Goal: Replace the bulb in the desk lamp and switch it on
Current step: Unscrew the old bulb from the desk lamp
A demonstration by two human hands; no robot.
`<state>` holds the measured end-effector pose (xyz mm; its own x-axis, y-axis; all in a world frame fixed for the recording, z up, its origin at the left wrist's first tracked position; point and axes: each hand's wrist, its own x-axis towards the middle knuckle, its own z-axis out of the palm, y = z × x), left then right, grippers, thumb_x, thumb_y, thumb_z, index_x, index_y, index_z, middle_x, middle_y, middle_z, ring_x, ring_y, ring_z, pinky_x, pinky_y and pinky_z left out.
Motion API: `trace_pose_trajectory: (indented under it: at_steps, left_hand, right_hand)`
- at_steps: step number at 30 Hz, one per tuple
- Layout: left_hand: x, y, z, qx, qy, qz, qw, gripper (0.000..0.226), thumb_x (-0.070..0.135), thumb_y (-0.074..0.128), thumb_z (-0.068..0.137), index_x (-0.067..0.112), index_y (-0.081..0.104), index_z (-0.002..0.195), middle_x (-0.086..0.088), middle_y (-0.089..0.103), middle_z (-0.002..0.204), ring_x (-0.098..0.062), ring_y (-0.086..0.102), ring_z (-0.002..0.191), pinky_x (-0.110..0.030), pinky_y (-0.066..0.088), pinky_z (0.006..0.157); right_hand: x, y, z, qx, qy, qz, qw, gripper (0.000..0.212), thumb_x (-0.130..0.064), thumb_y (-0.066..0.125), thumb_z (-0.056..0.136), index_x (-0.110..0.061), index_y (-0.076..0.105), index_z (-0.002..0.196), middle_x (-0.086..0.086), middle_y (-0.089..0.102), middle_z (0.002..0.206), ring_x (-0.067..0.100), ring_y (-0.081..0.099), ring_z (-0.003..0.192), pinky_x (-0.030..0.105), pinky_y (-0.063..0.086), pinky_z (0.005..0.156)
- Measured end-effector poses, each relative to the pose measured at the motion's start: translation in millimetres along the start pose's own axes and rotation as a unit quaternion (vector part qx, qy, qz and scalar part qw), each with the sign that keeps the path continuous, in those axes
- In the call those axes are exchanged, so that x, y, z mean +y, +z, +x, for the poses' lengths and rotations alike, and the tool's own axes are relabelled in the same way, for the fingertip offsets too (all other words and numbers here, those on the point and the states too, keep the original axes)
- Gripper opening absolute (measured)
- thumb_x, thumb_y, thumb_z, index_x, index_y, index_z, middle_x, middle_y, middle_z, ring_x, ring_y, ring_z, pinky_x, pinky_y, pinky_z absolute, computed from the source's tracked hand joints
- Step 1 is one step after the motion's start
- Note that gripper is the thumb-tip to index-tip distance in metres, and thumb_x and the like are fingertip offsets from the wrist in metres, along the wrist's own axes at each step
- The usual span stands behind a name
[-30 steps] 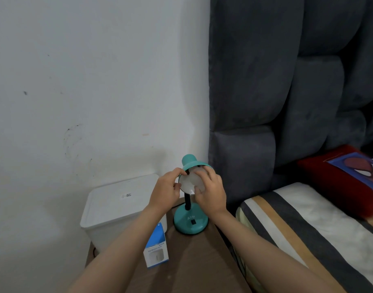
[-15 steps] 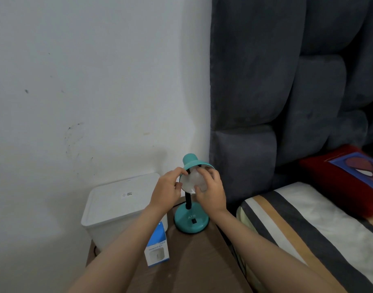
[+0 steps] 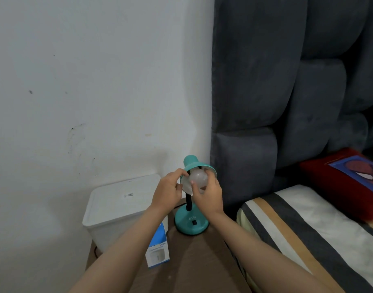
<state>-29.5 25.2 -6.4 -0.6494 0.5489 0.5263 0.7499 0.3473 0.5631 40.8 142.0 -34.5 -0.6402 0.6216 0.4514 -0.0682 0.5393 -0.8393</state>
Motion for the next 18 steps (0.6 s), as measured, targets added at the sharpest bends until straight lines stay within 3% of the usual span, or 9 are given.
trace_pose_trajectory:
  at_steps: [5, 12, 15, 18]
  left_hand:
    - [-0.1, -0.1, -0.4, 0.0, -0.001, 0.002, 1.0, 0.041, -0.01, 0.053, 0.077, 0.024, 0.057, 0.101, -0.003, 0.063, 0.093, -0.009, 0.049, 0.053, -0.03, 0.048, 0.062]
    - [0.2, -0.5, 0.2, -0.001, -0.003, 0.003, 1.0, 0.042, -0.01, 0.054, 0.077, 0.024, 0.056, 0.101, -0.003, 0.063, 0.096, -0.015, 0.056, 0.06, -0.035, 0.053, 0.065]
    - [2.2, -0.9, 0.0, -0.001, 0.002, 0.004, 1.0, 0.041, -0.011, 0.054, 0.078, 0.022, 0.057, 0.101, -0.003, 0.063, 0.098, -0.012, 0.054, 0.061, -0.032, 0.051, 0.066]
    - [2.9, -1.5, -0.2, -0.004, 0.006, 0.0, 1.0, 0.04, -0.011, 0.053, 0.077, 0.02, 0.058, 0.101, -0.003, 0.063, 0.098, -0.01, 0.052, 0.059, -0.029, 0.049, 0.066]
  right_hand:
    - [-0.3, -5.0, 1.6, -0.016, -0.031, -0.033, 0.999, 0.052, -0.017, 0.065, 0.083, -0.014, 0.046, 0.131, 0.007, 0.047, 0.131, 0.02, 0.049, 0.117, 0.023, 0.04, 0.093]
    - [0.4, -5.2, 3.2, -0.022, -0.048, -0.05, 0.997, 0.053, -0.009, 0.068, 0.078, -0.021, 0.051, 0.128, 0.004, 0.046, 0.131, 0.023, 0.048, 0.118, 0.032, 0.044, 0.099]
    - [1.4, -4.4, 3.8, -0.025, -0.06, -0.058, 0.996, 0.054, -0.005, 0.067, 0.075, -0.025, 0.054, 0.123, 0.002, 0.047, 0.128, 0.024, 0.048, 0.113, 0.039, 0.047, 0.097]
    - [1.2, -6.4, 3.9, -0.02, -0.087, -0.084, 0.993, 0.055, 0.003, 0.062, 0.072, -0.025, 0.057, 0.119, 0.001, 0.048, 0.127, 0.026, 0.047, 0.107, 0.036, 0.047, 0.092]
